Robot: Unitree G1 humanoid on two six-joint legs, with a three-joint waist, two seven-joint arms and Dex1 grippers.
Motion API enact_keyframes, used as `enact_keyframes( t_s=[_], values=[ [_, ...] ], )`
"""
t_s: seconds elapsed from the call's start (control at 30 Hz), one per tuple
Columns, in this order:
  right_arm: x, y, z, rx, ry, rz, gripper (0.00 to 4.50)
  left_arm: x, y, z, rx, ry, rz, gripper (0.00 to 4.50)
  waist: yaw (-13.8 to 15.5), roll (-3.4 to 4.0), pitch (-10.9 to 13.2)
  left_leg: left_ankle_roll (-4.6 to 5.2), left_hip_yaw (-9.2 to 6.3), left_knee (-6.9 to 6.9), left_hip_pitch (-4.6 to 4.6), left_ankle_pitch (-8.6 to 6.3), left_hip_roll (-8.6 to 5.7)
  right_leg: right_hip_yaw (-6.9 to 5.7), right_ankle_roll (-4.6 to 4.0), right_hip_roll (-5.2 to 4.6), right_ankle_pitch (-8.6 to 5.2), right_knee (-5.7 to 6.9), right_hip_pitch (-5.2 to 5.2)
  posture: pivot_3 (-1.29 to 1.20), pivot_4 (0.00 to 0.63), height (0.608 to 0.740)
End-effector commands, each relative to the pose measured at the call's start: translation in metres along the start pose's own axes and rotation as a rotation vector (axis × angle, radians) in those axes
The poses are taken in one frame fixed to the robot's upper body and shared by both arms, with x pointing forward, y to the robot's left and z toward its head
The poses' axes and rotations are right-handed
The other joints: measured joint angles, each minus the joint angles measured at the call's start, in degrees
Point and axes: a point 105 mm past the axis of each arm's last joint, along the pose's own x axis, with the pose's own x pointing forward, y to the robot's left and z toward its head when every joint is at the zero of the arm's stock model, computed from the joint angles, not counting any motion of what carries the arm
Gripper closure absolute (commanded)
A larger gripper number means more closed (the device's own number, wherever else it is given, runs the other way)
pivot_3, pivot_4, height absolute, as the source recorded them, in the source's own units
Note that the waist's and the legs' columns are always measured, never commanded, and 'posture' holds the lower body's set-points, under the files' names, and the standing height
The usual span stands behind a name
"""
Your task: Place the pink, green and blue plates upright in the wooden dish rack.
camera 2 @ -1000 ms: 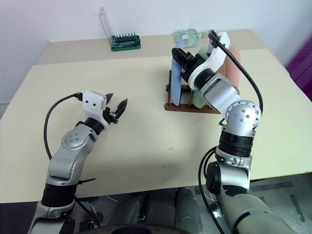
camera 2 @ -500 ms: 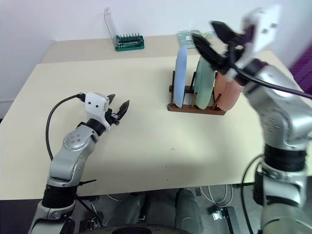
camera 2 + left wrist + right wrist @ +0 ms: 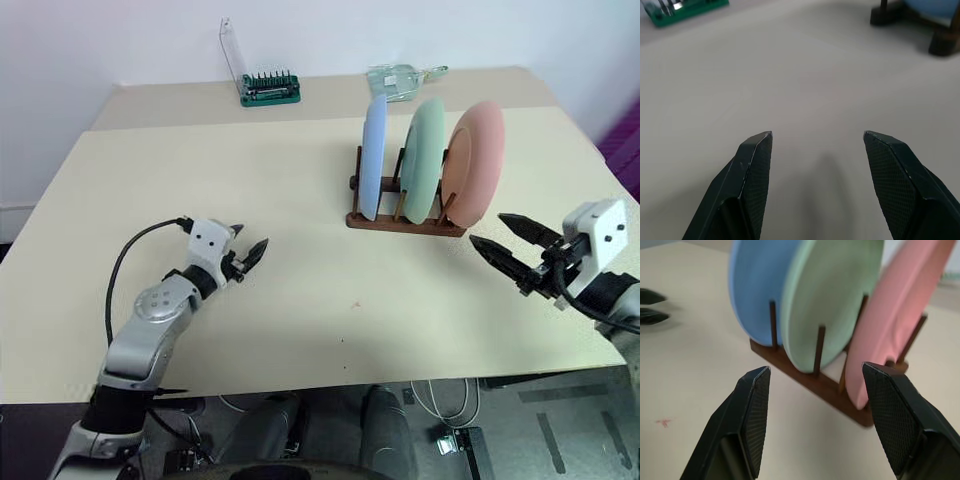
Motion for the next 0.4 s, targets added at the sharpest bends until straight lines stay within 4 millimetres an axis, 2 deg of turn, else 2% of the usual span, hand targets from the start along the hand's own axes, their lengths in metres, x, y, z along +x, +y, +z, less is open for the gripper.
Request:
enact_keyframes(
  t_s=[0.03, 0.17, 0.4],
  values=[
    [0.008, -0.004, -0.004, -0.079, 0.01, -0.028, 1.56, -0.005, 0.003, 0.003, 0.027, -0.009, -0.014, 1.53, 0.0, 0.0, 0.0, 0.0, 0.0, 0.0, 0.0, 0.0, 0.0, 0.0, 0.0, 0.0, 0.0, 0.01, 0.0, 0.0, 0.15, 0.738],
    [0.017, -0.007, -0.01, -0.078, 0.01, -0.036, 1.56, -0.012, 0.017, -0.001, 0.023, 0.002, 0.045, 1.53, 0.0, 0.0, 0.0, -0.03, -0.01, 0.01, 0.0, 0.01, -0.01, 0.0, 0.0, -0.01, 0.0, 0.02, -0.01, 0.0, 0.15, 0.738],
    [0.029, -0.013, -0.014, -0.082, -0.005, -0.034, 1.56, -0.017, 0.026, -0.002, 0.034, 0.008, 0.1, 1.53, 0.0, 0.0, 0.0, -0.06, -0.04, 0.01, 0.0, 0.03, -0.01, -0.01, -0.01, -0.01, 0.0, 0.02, 0.0, 0.0, 0.15, 0.738]
  ],
)
